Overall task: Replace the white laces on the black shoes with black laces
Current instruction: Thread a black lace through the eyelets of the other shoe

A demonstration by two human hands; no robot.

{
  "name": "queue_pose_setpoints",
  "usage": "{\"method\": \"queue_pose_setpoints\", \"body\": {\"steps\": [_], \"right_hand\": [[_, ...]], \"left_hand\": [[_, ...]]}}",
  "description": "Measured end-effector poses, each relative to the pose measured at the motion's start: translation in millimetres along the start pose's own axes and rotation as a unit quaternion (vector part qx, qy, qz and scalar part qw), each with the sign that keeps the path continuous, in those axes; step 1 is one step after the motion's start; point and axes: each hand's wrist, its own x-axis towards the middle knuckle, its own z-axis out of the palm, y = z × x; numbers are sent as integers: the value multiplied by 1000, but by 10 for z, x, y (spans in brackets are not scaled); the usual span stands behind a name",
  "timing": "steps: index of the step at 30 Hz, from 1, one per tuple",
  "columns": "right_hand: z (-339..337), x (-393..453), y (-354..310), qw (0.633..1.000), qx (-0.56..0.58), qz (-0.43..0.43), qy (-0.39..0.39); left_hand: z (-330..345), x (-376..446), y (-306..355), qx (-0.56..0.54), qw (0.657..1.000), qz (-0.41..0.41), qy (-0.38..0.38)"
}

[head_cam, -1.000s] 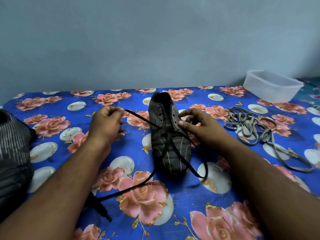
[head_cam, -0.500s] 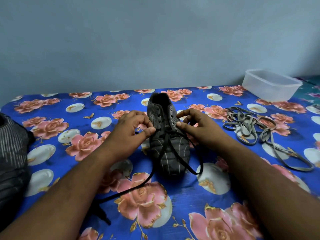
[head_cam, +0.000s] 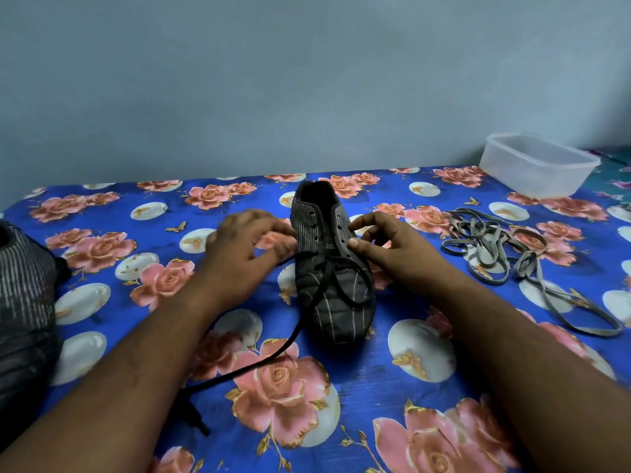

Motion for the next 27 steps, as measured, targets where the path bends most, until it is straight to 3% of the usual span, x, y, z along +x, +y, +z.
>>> {"method": "queue_pose_setpoints", "body": {"steps": [2,6,9,13,16,19,22,24,27], "right_hand": [[-1,1,1,1000,-1,1,-2],[1,2,2,1000,1,1,-3],[2,4,2,1000,3,2,-3],[5,7,8,1000,-6,0,0],[9,10,-1,1000,-11,-1,3],[3,5,-17,1000,-14,-2,5],[9,2,-20,1000,-17,-5,5],[10,2,-18,1000,-18,-8,4],[6,5,-14,999,-46,-15,8]], "left_hand": [[63,-12,18,-12,999,35,-34],[46,-21,27,2,1000,18,-15],[-57,28,-51,105,991,-87,18],[-248,40,-264,211,931,-295,40],[-293,33,-375,255,901,-347,46],[-238,51,-294,217,933,-281,56],[-118,14,-107,62,996,-65,14],[-19,-18,16,4,999,28,-38],[59,-11,105,-13,997,58,-38]]}}
